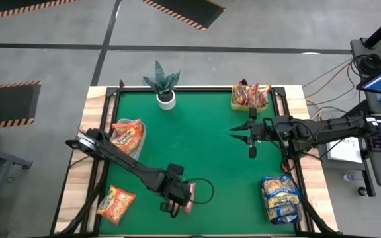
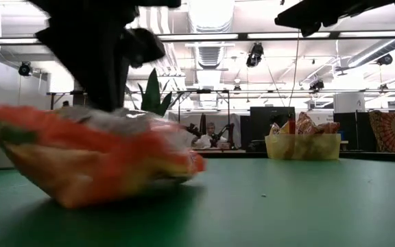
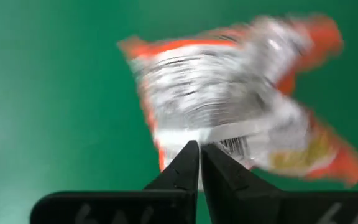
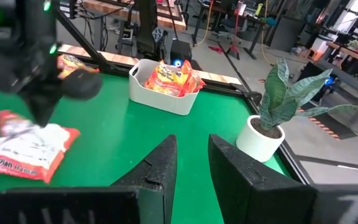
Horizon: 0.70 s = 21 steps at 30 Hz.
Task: Sort Maruchan noodles
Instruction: Put the orange noodle pack into the white bin
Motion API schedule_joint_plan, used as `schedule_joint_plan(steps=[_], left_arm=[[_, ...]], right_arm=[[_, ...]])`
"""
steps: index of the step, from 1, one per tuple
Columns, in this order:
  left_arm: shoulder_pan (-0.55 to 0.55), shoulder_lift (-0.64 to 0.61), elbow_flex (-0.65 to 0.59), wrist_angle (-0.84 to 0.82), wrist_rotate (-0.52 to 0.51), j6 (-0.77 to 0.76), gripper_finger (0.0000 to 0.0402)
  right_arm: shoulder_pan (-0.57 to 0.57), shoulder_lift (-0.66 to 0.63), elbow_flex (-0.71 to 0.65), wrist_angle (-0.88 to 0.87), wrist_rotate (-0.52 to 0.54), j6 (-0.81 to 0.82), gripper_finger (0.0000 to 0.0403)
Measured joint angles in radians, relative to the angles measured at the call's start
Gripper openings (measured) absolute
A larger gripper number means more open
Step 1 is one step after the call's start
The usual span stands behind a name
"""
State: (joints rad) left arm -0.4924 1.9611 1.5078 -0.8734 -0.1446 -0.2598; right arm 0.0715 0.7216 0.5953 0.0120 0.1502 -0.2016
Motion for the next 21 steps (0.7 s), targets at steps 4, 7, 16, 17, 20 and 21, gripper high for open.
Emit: schedule_joint_plan(steps=[4,7,16,17,20,21], left_arm=[[0.014,-0.099,0.0,-0.098,-0.098,-0.018,0.0],[0.018,-0.176,0.0,-0.174,-0.15,-0.049,0.0],[-0.021,-0.232,-0.061,0.074,-0.096,-0.132,0.003],[-0.027,-0.221,-0.063,0.074,-0.077,-0.148,0.0044],[-0.042,-0.175,-0.065,0.068,-0.073,-0.199,0.0099],[-0.045,-0.16,-0.064,0.075,-0.082,-0.204,0.0121]], right_arm=[[0.0,0.0,-0.002,0.0,0.0,0.001,0.0082],[0.0,0.0,-0.002,0.0,0.0,0.0,0.0082],[0.0,0.0,-0.002,0.0,0.006,-0.001,0.0082],[0.0,0.0,-0.002,-0.001,0.006,0.0,0.0082],[0.0,0.001,-0.002,-0.001,0.006,0.001,0.0082],[0.0,0.001,-0.002,-0.003,0.006,0.001,0.0082]])
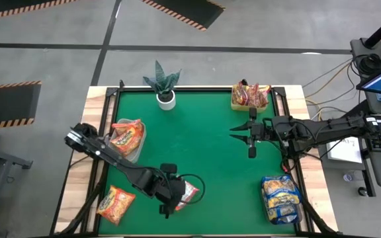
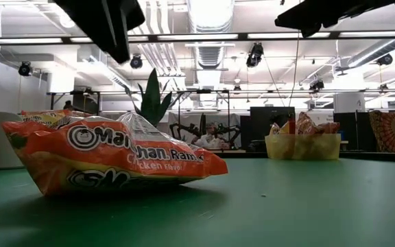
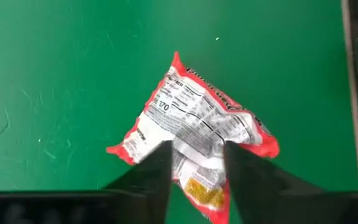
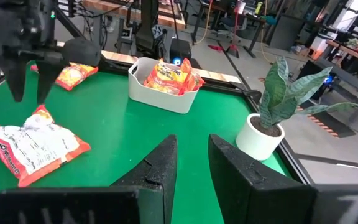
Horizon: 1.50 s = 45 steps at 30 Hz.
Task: Sort Maruchan noodles
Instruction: Put the orange noodle pack into the white bin
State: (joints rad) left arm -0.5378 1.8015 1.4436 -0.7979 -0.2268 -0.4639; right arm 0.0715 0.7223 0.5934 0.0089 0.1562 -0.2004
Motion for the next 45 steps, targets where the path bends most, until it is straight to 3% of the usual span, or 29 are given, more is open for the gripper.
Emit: schedule_joint_plan(steps=[8,12,24,33,40,45], left_arm=[[-0.004,0.117,0.035,-0.004,-0.049,-0.017,0.0322],[-0.004,0.139,0.048,0.0,-0.048,-0.013,0.039],[-0.009,0.14,0.039,-0.034,0.072,0.022,0.0357],[-0.027,0.142,0.004,0.015,-0.052,0.135,0.0357],[-0.028,0.142,-0.089,0.157,-0.051,0.176,0.0357],[-0.025,0.142,-0.131,0.171,-0.052,0.148,0.0351]], right_arm=[[0.0,0.001,0.0,-0.005,-0.002,0.006,0.0082],[0.0,0.001,0.0,-0.006,-0.002,0.008,0.0082],[0.0,0.002,-0.001,-0.01,-0.002,0.009,0.0082],[0.0,0.001,-0.009,-0.01,-0.002,0.007,0.0082],[0.0,0.001,-0.009,-0.008,0.0,0.006,0.0082],[0.0,0.001,-0.009,-0.008,0.001,0.003,0.0082]])
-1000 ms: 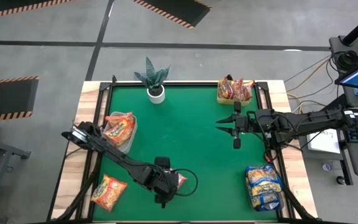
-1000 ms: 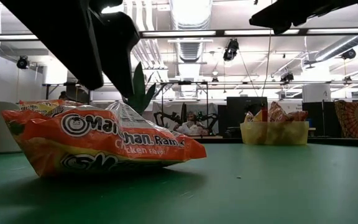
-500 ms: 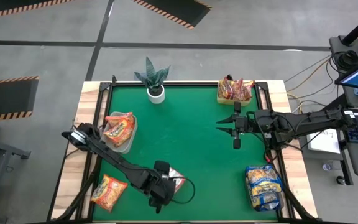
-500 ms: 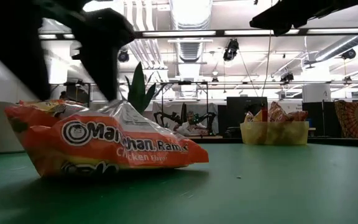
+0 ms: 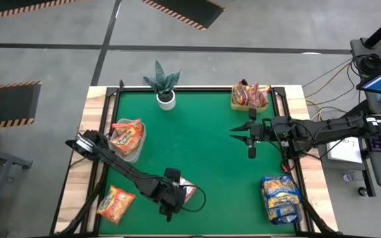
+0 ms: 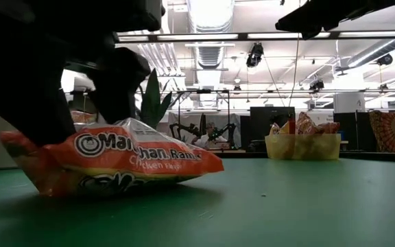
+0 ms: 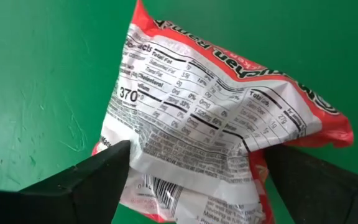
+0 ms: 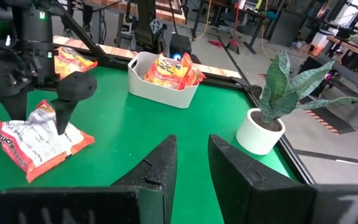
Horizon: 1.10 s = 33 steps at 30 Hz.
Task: Sort Maruchan noodles
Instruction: Put the orange noodle pack into the white bin
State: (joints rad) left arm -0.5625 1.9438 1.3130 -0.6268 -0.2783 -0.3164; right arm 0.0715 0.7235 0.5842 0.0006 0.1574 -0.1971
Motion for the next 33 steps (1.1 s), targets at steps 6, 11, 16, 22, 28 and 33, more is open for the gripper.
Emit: schedule_joint_plan(steps=[6,11,16,22,28,33], left_arm=[[0.0,0.0,0.001,-0.005,0.007,-0.006,0.0281],[0.002,0.0,0.025,-0.029,0.008,-0.01,0.0176],[0.002,0.0,0.053,-0.053,0.008,-0.001,0.0063],[0.002,0.0,0.1,-0.127,0.005,0.023,0.0013],[0.026,-0.047,0.184,-0.41,-0.064,0.014,0.0007],[0.072,-0.151,0.192,-0.709,-0.09,-0.118,0.0006]], right_arm=[[0.0,0.0,0.0,0.0,0.0,-0.004,0.0082],[0.0,0.0,0.0,0.0,0.0,-0.003,0.0082],[0.0,0.0,0.0,0.0,0.0,-0.002,0.0082],[0.0,0.0,0.0,0.0,0.001,-0.003,0.0082],[0.0,0.0,0.0,0.0,0.001,-0.003,0.0082],[0.0,0.0,0.0,-0.001,0.001,-0.002,0.0082]])
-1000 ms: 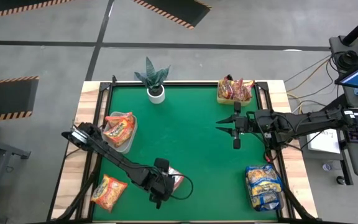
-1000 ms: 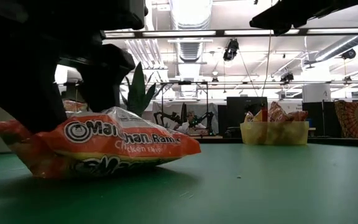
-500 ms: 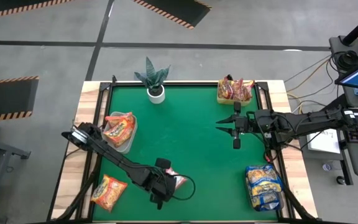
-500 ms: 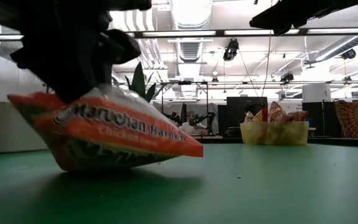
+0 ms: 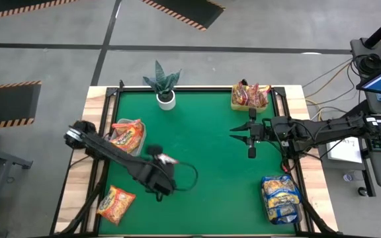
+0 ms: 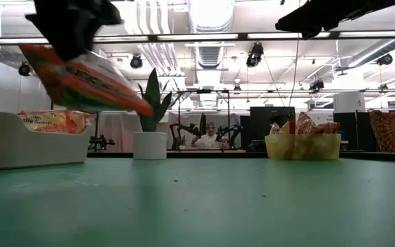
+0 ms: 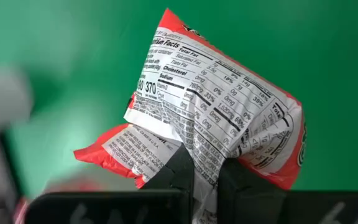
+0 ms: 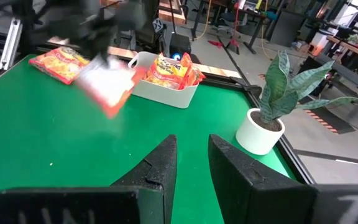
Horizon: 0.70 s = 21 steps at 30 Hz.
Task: Sort Maruchan noodles
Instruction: Put the orange noodle pack into the white bin
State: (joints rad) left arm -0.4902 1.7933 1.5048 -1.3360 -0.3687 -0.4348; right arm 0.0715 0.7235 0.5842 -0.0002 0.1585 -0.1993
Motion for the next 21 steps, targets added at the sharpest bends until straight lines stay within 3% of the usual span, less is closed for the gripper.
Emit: schedule_joint_plan(steps=[5,9,17,21], left_arm=[[0.043,-0.139,-0.014,-0.243,0.089,-0.158,0.0006],[0.103,-0.319,-0.078,-0.164,0.26,-0.266,0.0006],[0.278,-0.635,-0.296,-0.168,0.295,-0.522,0.0004],[0.397,-0.774,-0.448,-0.069,0.432,-0.623,0.0004]], right_arm=[[0.0,0.0,0.0,-0.002,0.0,0.0,0.0082],[0.0,0.0,0.0,-0.002,0.0,0.003,0.0082],[0.0,0.0,0.0,-0.002,-0.001,0.008,0.0082],[0.0,0.0,0.0,-0.002,-0.001,0.006,0.0082]])
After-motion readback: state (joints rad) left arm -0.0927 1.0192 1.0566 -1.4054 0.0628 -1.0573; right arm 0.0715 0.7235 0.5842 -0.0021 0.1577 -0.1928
